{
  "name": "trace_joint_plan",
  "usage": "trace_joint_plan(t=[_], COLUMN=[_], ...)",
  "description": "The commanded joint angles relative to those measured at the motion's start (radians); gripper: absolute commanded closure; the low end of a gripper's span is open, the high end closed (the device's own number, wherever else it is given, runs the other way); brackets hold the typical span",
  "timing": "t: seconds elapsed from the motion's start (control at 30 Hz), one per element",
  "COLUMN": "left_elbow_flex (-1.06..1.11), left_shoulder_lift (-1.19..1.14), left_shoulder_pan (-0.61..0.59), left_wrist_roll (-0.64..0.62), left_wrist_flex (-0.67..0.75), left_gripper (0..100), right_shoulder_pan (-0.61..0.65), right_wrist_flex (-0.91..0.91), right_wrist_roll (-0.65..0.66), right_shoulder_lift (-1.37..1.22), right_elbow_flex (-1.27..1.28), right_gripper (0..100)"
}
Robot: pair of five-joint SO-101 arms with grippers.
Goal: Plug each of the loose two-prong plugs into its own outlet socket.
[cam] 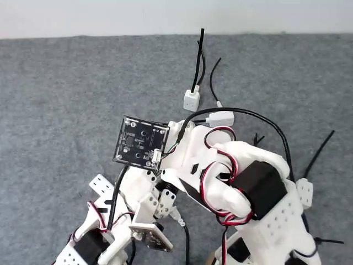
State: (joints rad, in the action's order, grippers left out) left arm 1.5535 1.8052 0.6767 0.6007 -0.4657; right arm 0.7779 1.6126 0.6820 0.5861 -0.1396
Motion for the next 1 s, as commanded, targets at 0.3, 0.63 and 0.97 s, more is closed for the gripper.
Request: trace_joint_plan(t=[0.3, 0.63, 0.97], left_elbow_flex=[0.054, 0.053, 0.058], left_shoulder_lift=[0.018, 0.018, 0.017], left_shoulder_pan=[-0.117, -0.126, -0.124], left_wrist_roll=[-0.006, -0.006, -0.011], left_wrist_flex=[0.236, 0.236, 0.224], left_gripper=[99, 99, 99], right_shoulder_pan=[0.093, 0.105, 0.104], right_wrist_flex=[0.038, 0.145, 0.148], right_wrist_roll=[-0.018, -0.063, -0.064], right_shoulder_lift=[0.061, 0.147, 0.147], right_elbow_flex=[-0.034, -0.031, -0.032], right_gripper=[99.0, 99.0, 99.0])
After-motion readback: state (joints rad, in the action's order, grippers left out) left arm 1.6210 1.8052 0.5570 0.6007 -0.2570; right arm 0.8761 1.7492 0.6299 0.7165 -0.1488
